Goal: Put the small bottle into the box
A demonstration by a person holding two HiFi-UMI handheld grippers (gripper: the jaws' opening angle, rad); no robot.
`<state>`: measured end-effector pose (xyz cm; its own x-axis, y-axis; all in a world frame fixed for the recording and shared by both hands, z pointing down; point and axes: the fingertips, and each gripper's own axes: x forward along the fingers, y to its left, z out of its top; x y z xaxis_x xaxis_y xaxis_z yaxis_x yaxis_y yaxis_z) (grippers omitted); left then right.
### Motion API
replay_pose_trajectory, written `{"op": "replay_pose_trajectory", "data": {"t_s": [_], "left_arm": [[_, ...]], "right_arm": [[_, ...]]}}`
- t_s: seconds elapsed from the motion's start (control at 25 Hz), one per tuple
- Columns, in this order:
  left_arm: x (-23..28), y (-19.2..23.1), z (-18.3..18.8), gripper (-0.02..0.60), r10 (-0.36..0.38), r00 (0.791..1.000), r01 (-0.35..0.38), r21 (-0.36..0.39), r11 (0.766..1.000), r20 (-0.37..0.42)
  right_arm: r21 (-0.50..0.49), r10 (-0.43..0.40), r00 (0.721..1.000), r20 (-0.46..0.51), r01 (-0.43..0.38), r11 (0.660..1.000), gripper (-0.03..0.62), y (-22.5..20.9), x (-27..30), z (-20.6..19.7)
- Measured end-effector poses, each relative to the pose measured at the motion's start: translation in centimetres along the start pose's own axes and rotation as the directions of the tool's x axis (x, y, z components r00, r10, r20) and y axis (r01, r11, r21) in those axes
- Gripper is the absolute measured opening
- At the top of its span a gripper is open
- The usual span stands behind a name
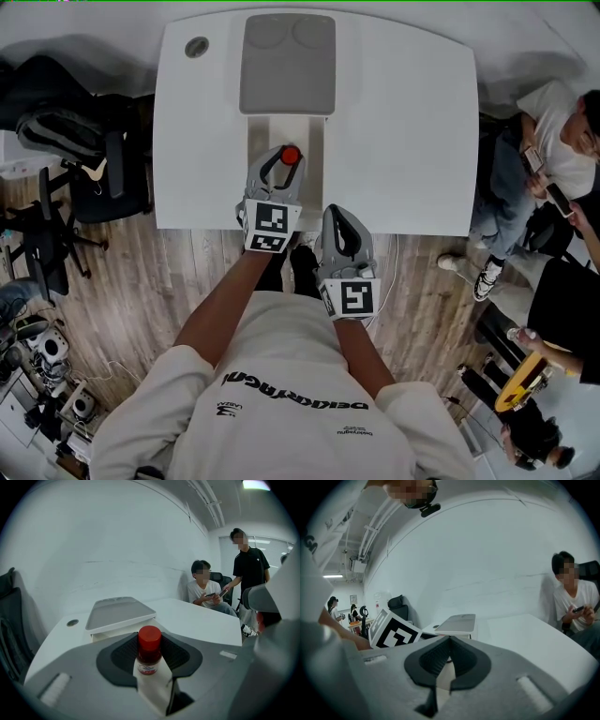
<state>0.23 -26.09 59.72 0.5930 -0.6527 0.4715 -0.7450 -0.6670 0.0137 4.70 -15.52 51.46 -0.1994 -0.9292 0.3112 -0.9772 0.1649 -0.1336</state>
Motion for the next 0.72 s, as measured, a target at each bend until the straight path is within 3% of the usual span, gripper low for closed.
{"op": "replay_pose_trajectory", "data": {"t_s": [0.72], "left_arm": [[-1.1, -0.4, 0.7, 0.181, 0.015, 1.0, -0.014, -0.047, 0.999, 0.014]], "right_arm": [[0.008, -0.014, 1.0, 0.027, 0.014, 1.0, -0.002, -0.5, -1.3, 0.8]]}}
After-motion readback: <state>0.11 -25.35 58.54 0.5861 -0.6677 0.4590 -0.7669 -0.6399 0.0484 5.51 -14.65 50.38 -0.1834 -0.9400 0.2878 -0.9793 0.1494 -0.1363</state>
